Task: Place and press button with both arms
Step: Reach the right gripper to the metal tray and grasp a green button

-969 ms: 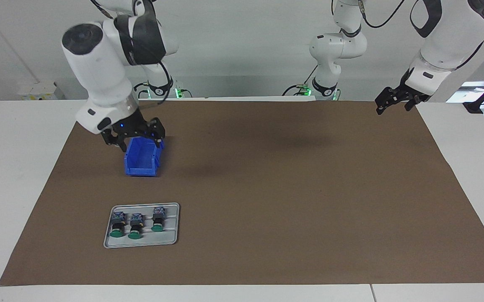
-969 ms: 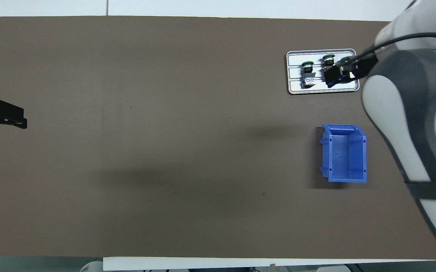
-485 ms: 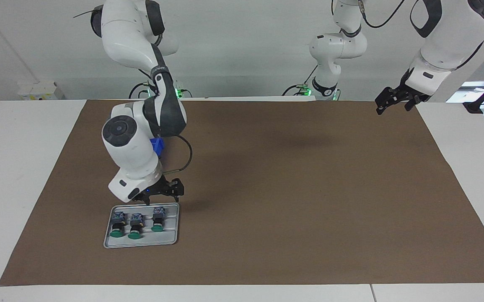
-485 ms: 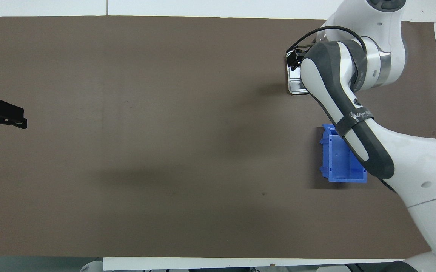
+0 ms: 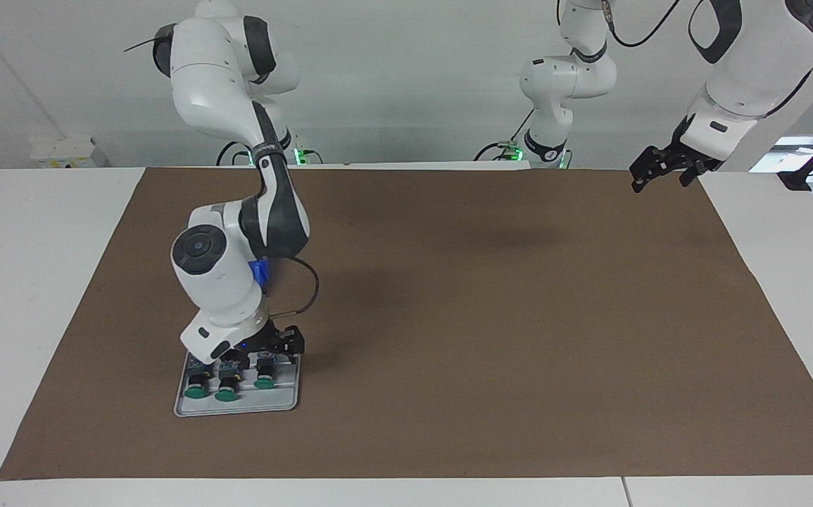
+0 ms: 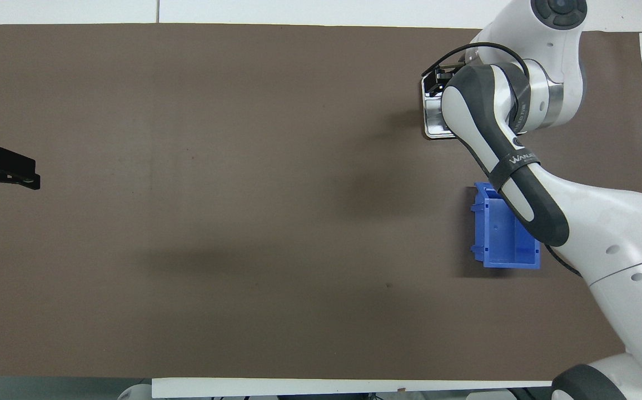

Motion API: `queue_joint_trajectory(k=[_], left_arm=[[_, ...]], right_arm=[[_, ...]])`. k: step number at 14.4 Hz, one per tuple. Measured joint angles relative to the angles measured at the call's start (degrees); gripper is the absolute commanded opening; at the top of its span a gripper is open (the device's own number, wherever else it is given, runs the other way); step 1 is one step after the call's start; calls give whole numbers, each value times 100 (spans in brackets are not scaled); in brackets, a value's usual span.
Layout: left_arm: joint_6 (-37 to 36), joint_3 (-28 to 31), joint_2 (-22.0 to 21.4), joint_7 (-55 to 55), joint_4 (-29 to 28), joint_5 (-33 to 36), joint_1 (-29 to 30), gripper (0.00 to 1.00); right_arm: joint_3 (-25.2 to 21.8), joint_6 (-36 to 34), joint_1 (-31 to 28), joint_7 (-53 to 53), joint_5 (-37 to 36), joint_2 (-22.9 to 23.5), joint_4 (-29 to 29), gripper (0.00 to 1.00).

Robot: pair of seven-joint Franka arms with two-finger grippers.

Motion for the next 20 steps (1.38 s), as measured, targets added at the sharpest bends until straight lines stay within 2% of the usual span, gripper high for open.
queue_joint_trajectory(k=[8, 11, 13, 16, 17, 20], left_arm=[[0, 3, 0, 0, -3, 0, 0, 100], [0, 3, 0, 0, -3, 0, 0, 100], [0, 3, 0, 0, -3, 0, 0, 100], [0, 3, 0, 1, -3, 0, 0, 100], [0, 3, 0, 1, -3, 0, 0, 100], [0, 3, 0, 1, -3, 0, 0, 100]], right_arm=[[8, 550, -120, -231, 0, 201, -386, 84], [10, 596, -120, -231, 0, 201, -465, 68], [15, 597, -117, -233, -1, 201, -494, 48], [16, 597, -117, -235, -4, 199, -525, 8], [16, 591, -116, -236, -4, 193, -527, 2], [24, 347, -98, -237, -4, 162, -465, 1]])
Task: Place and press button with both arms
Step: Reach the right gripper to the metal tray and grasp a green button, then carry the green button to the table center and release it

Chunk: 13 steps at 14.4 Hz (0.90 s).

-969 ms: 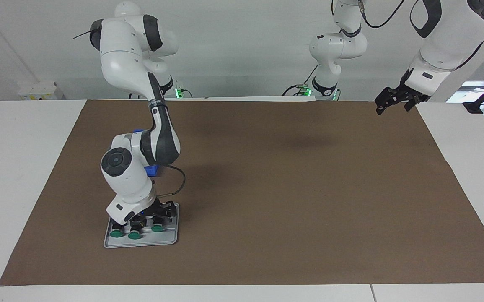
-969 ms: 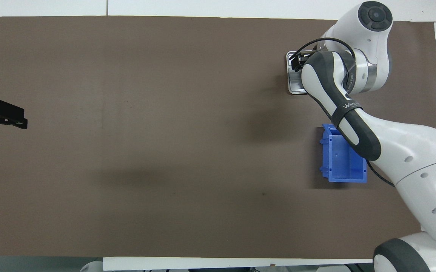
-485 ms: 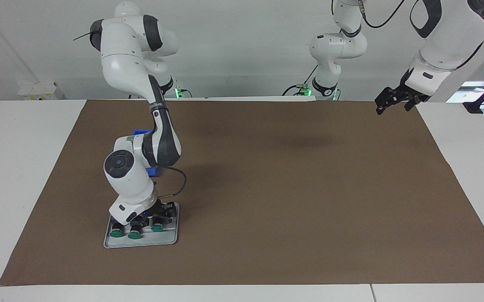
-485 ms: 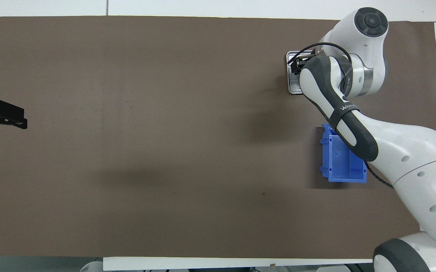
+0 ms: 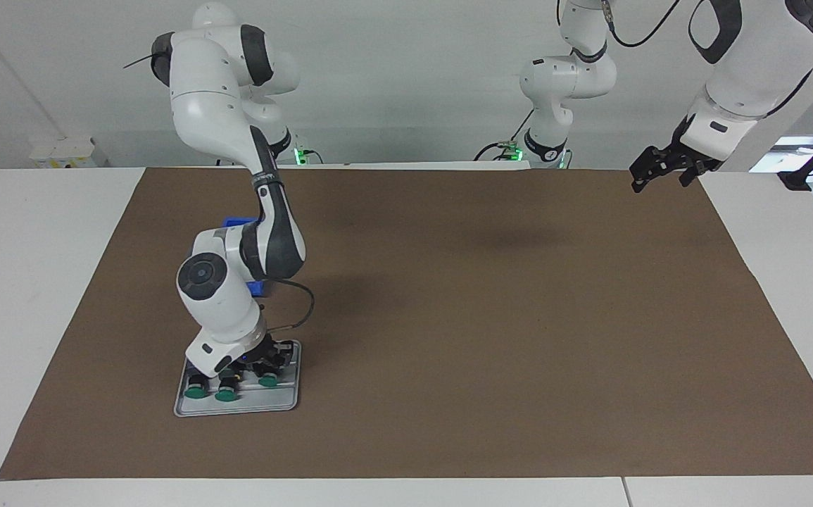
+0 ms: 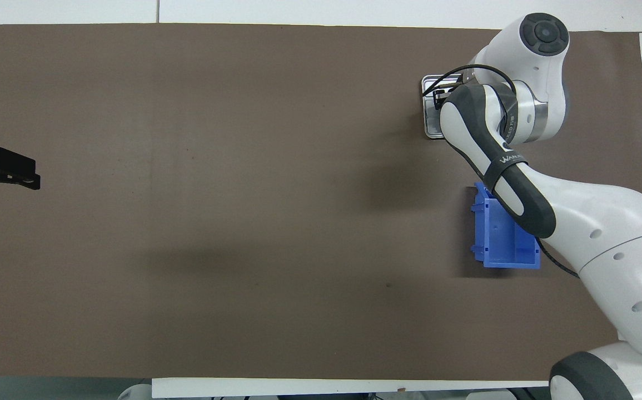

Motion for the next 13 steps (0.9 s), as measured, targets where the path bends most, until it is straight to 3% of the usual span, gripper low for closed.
queue_joint_trajectory(k=[3, 6, 9, 13], left_arm=[[0, 0, 0, 0, 0, 0, 0, 100], [2, 2, 0, 0, 0, 0, 0, 100], [2, 2, 0, 1, 0, 0, 0, 100], [2, 3, 0, 1, 0, 0, 0, 100]], right_arm=[[40, -1105, 198, 169, 14, -221, 510, 0], [77, -1866, 710, 1196, 24, -639, 674, 0], [103, -2263, 1489, 3024, 34, -917, 676, 0], [107, -2285, 2544, 5501, 32, -937, 644, 0]])
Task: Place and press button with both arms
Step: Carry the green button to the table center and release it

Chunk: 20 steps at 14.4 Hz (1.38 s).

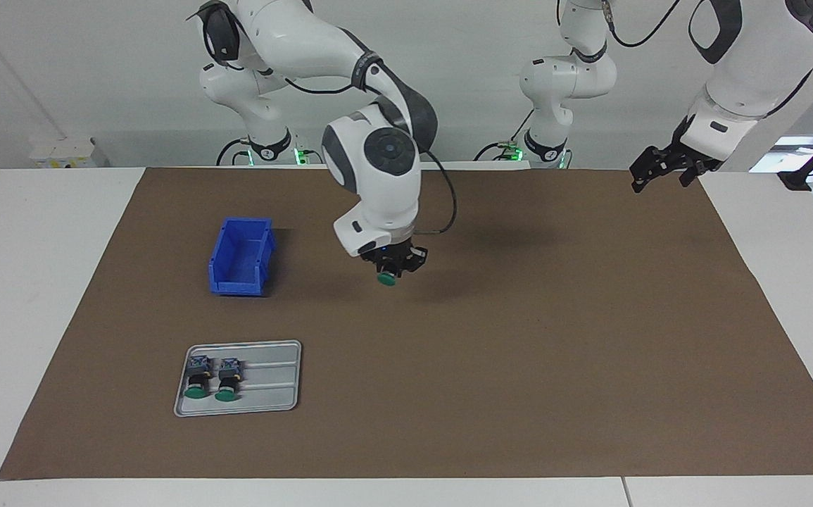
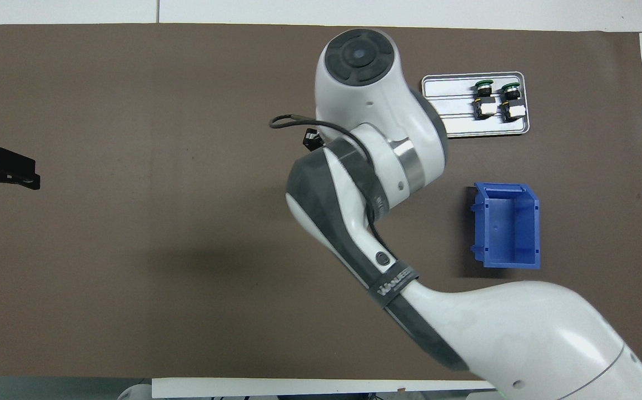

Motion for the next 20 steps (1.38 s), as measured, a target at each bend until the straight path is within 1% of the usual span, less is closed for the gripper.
queue_joint_trajectory(k=[2, 4, 6, 8, 9, 12, 15, 16, 18, 19, 20], left_arm=[[0, 0, 0, 0, 0, 0, 0, 100], [0, 1, 0, 0, 0, 0, 3, 100], [0, 1, 0, 0, 0, 0, 6, 100], [0, 2, 0, 0, 0, 0, 9, 100], [0, 2, 0, 0, 0, 0, 9, 100], [-1, 2, 0, 0, 0, 0, 9, 100], [-2, 3, 0, 0, 0, 0, 13, 100], [-2, 3, 0, -1, 0, 0, 17, 100], [-2, 4, 0, -2, 0, 0, 25, 100], [-2, 4, 0, -3, 0, 0, 32, 100], [-2, 4, 0, -3, 0, 0, 39, 100]], right_arm=[[23, 63, 240, 1217, 1, 0, -21, 2], [149, 178, 315, 2667, 4, 13, -94, 4], [223, 581, 430, 4169, 8, 73, -261, 7], [231, 1028, 550, 5664, 7, 190, -433, 7], [240, 1178, 602, 6138, 7, 281, -488, 7], [246, 1636, 709, 6605, 7, 464, -819, 7], [245, 1922, 683, 6670, 7, 442, -1197, 9], [245, 2005, 683, 6722, 7, 415, -1298, 14], [245, 2074, 686, 6806, 7, 358, -1437, 57], [245, 2114, 686, 6806, 7, 339, -1464, 69], [245, 2231, 687, 6806, 7, 329, -1481, 76]])
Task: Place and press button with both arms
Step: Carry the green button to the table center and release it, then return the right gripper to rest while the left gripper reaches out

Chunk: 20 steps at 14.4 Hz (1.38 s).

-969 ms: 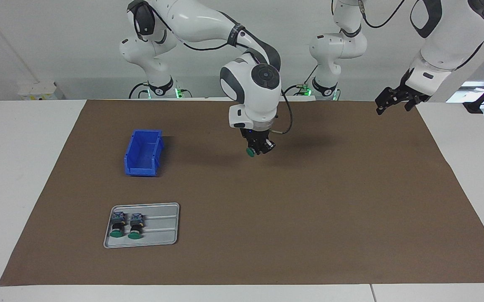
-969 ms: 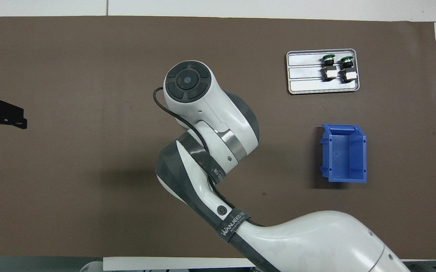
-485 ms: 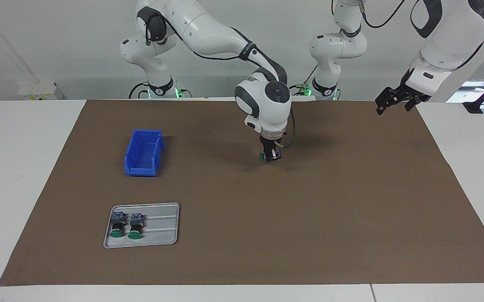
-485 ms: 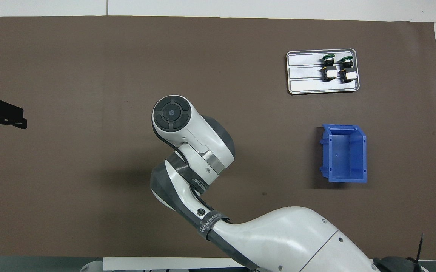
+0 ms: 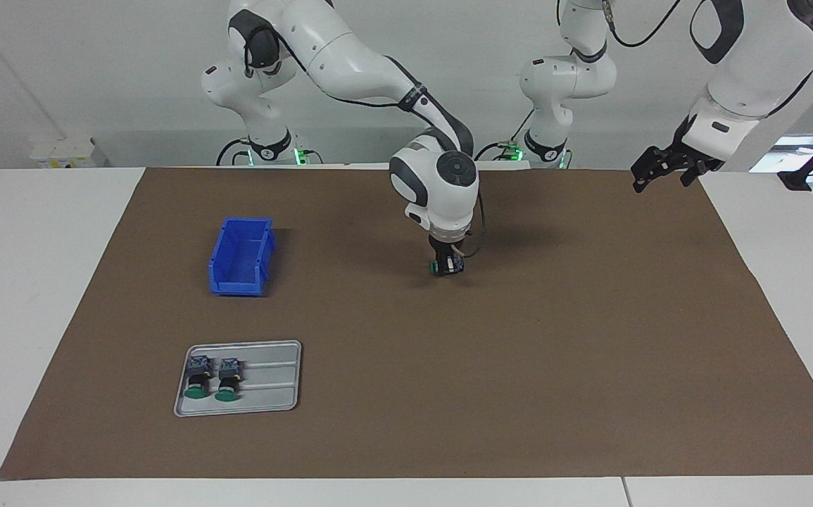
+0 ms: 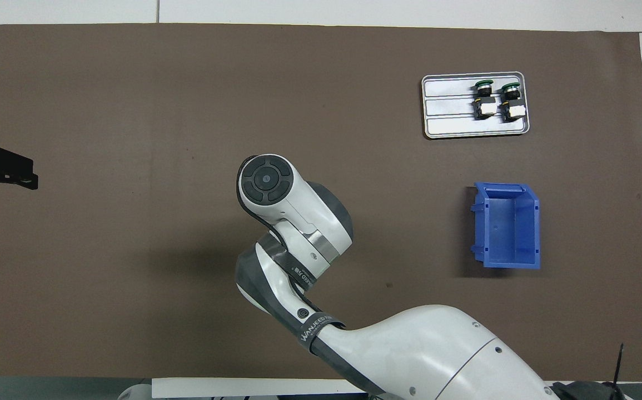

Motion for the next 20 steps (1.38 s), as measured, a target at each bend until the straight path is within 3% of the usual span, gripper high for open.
queue_joint_trajectory(k=[6, 10, 14, 17, 20], left_arm=[[-5, 2, 0, -37, -13, 0, 8, 100], [-6, 3, 0, -377, -14, 0, 9, 100], [-6, -33, -1, -437, -17, 0, -12, 99], [7, -51, -49, -511, -148, 0, -37, 100], [90, -57, -131, -1279, -306, -2, -155, 100]], right_arm=[[-10, 145, -55, -24, -4, -51, -4, 98], [-37, -487, -253, -751, -28, -361, 371, 98], [-43, -1283, -1147, -2923, -24, -1143, 434, 98], [-46, -1714, -1761, -4757, -25, -1484, 426, 98], [-53, -2265, -2442, -6834, -27, -1759, 424, 98]])
